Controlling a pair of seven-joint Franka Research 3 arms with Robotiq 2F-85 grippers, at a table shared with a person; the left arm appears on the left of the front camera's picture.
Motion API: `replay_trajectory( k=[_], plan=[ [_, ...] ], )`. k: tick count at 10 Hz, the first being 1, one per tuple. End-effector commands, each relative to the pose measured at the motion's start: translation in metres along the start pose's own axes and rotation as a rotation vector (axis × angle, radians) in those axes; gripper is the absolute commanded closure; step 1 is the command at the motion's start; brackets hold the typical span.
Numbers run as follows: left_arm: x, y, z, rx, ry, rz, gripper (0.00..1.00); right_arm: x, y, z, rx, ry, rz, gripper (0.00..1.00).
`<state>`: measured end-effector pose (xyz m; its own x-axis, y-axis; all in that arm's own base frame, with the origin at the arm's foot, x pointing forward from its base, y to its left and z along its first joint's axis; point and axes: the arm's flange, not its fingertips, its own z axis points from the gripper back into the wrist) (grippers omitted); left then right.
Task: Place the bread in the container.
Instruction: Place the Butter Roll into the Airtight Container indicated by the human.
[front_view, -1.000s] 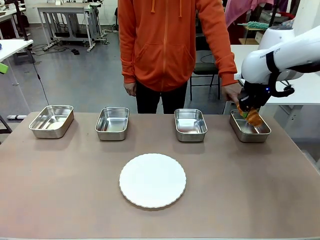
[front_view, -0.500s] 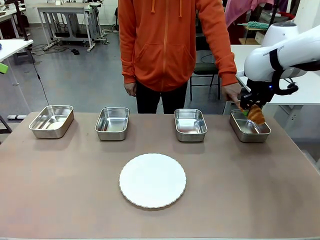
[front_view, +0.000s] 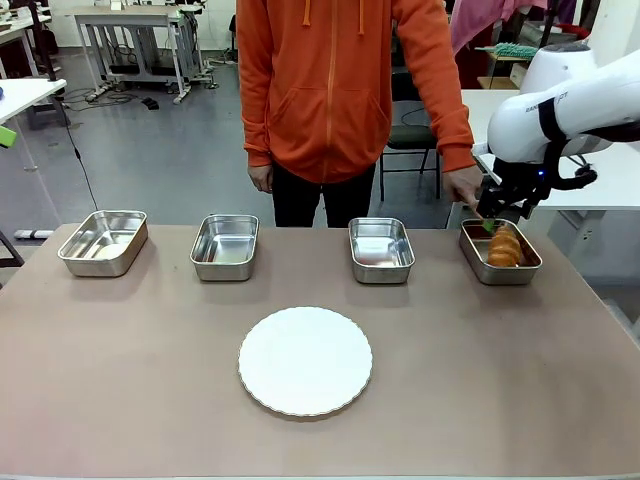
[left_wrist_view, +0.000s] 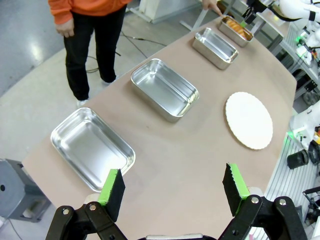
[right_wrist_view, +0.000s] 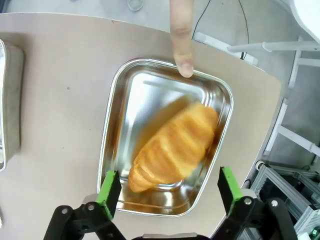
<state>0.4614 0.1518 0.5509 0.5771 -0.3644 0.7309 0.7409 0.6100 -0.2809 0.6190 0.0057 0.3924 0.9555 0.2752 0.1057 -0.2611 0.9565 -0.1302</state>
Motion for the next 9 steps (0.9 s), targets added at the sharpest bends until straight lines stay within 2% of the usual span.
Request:
replay_trajectory(
  k=[1, 8, 9],
  plan=[
    [0.001, -0.002, 0.001, -0.001, -0.014, -0.001, 0.0, 0.0, -0.002, -0.001, 0.012, -0.01, -0.004, 0.0],
    [0.001, -0.002, 0.001, -0.001, -0.014, -0.001, 0.0, 0.0, 0.0, -0.001, 0.005, 0.001, -0.003, 0.0],
    [0.001, -0.002, 0.001, -0.001, -0.014, -0.001, 0.0, -0.007, 0.015, 0.008, -0.019, -0.033, -0.025, 0.0]
  ],
)
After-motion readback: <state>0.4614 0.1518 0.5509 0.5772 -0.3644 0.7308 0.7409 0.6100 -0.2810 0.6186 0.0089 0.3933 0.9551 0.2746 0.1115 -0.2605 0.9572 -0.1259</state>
